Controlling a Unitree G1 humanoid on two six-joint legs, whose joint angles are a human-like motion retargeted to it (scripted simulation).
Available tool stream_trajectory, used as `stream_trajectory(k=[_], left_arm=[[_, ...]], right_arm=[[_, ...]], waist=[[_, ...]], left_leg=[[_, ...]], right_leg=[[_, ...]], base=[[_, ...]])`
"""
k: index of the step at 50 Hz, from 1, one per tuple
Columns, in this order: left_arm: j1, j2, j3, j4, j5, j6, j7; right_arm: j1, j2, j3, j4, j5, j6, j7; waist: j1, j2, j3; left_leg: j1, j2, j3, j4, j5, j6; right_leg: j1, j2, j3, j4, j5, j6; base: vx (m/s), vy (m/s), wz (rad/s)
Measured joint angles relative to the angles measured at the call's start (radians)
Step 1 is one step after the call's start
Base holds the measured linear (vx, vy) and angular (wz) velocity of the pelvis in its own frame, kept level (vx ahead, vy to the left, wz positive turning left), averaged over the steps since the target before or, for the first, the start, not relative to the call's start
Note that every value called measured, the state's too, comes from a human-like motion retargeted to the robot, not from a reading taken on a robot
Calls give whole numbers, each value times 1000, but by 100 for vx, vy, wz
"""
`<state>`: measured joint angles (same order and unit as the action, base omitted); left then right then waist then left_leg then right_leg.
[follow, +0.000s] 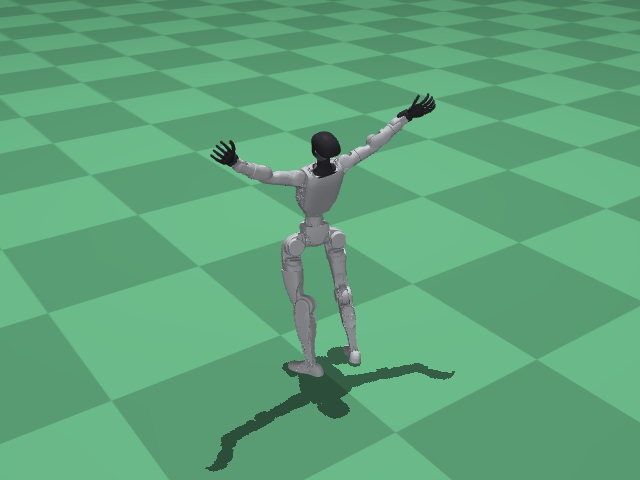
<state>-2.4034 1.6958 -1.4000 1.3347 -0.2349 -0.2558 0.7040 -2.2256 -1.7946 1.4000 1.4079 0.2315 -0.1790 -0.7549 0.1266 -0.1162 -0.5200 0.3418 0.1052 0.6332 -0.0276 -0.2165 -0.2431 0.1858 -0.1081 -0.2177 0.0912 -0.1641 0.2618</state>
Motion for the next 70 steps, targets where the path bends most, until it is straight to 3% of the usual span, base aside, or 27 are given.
stream_trajectory(k=[3,5,7,8,10,12,21,27,35,42,47,52,57,62,65,70], left_arm=[[-51,-42,0,13,-92,-21,3],[-119,-91,0,35,-154,-30,-19],[-179,-61,0,93,-219,-23,-72],[-150,-10,0,103,-238,-29,-76],[-97,67,0,111,-253,-34,-64],[-56,127,0,119,-265,-31,-47],[69,280,113,182,-456,4,-80],[173,301,218,191,-491,6,-124],[296,295,387,144,-458,-25,-148],[314,213,542,-2,-466,-71,-199],[289,91,553,-223,-459,-124,-207],[308,-57,500,-488,-460,-193,-217],[474,-191,514,-749,-477,-237,-292],[813,-343,697,-1012,-492,-252,-356],[994,-438,788,-1183,-521,-261,-364],[1155,-587,829,-1451,-612,-283,-370]], right_arm=[[81,-109,-19,9,65,-4,-5],[355,-308,-282,-28,127,-5,38],[829,-457,-799,12,190,41,140],[1012,-457,-988,59,205,52,153],[1178,-457,-1170,110,223,64,145],[1249,-457,-1256,138,233,73,122],[1367,-457,-1407,196,269,110,130],[1396,-454,-1466,217,312,117,143],[1466,-457,-1568,198,329,56,124],[1584,-434,-1703,77,195,43,189],[1692,-352,-1838,-99,38,26,163],[1812,-229,-1942,-330,-75,12,94],[1915,-82,-1981,-622,-173,28,50],[1887,82,-1831,-958,-249,37,72],[1779,197,-1592,-1124,-294,45,115],[1626,421,-1149,-1192,-521,127,260]], waist=[[22,-43,0],[71,-99,31],[148,-70,102],[151,-32,103],[145,13,98],[135,40,97],[101,104,144],[86,112,174],[97,107,218],[79,112,302],[24,120,384],[-28,80,463],[-58,22,533],[-19,-10,599],[-12,-20,621],[-36,-32,639]], left_leg=[[-6,-4,-1,0,0,4],[-25,-9,-6,0,2,8],[-22,-12,-2,3,-1,10],[-15,-12,-1,2,-3,11],[-10,-13,-1,1,-4,12],[-9,-14,-2,1,-4,14],[-15,-16,-14,3,7,30],[-30,-13,-16,0,35,37],[-73,-4,3,-7,87,41],[-110,-7,-12,24,121,74],[-122,19,-55,57,141,99],[-133,20,-91,72,132,84],[-126,-2,-126,72,99,54],[-120,-2,-134,128,68,65],[-161,-2,-143,237,62,143],[-351,19,-195,560,53,303]], right_leg=[[-5,-5,0,1,0,0],[-24,-12,-3,5,-1,0],[-25,-16,2,12,-5,0],[-19,-16,3,12,-6,0],[-15,-16,3,12,-6,0],[-13,-18,2,12,-5,0],[-16,-25,-2,20,18,0],[-30,-24,-5,25,56,0],[-86,-11,0,33,116,0],[-167,-42,3,142,199,-2],[-306,-72,-16,426,269,-55],[-448,-115,-54,590,205,-79],[-443,-99,-86,300,113,-36],[-370,-47,-58,-9,188,0],[-346,-64,-42,-44,208,0],[-346,-108,-49,-13,193,0]], base=[[5,2,2],[0,0,0],[0,0,0],[0,0,0],[0,0,0],[0,0,0],[0,0,0],[0,0,0],[-4,-1,-5],[-8,11,8],[-7,11,25],[-4,0,23],[2,-9,31],[6,-28,0],[11,-19,4],[10,-16,20]])
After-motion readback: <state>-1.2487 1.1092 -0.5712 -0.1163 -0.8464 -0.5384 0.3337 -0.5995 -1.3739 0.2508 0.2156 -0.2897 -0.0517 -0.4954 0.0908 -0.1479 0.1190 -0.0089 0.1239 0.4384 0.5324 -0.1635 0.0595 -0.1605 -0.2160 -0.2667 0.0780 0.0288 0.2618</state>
